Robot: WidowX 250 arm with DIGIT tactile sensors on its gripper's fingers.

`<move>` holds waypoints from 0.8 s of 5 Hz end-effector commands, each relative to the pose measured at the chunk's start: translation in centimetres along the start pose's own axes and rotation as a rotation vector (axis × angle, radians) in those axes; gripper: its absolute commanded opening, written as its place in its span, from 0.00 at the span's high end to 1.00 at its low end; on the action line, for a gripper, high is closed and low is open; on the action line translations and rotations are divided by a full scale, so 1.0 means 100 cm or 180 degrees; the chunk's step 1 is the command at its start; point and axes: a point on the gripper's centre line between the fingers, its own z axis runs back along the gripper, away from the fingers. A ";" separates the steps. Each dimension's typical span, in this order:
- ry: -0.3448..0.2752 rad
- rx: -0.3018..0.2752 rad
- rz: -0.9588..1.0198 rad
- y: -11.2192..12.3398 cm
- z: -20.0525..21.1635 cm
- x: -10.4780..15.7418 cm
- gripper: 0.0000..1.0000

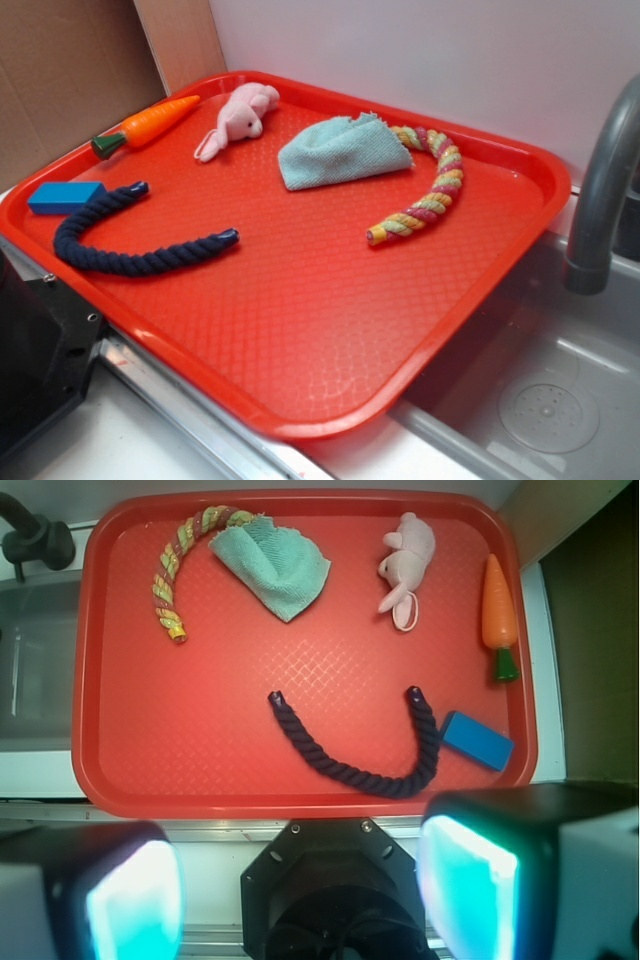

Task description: Grab the blue block.

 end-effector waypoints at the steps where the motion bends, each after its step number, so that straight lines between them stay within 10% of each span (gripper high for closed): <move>1: 0.0000 0.0000 0.0000 0.000 0.000 0.000 0.00; 4: -0.0015 -0.0073 -0.1441 0.064 -0.053 0.005 0.00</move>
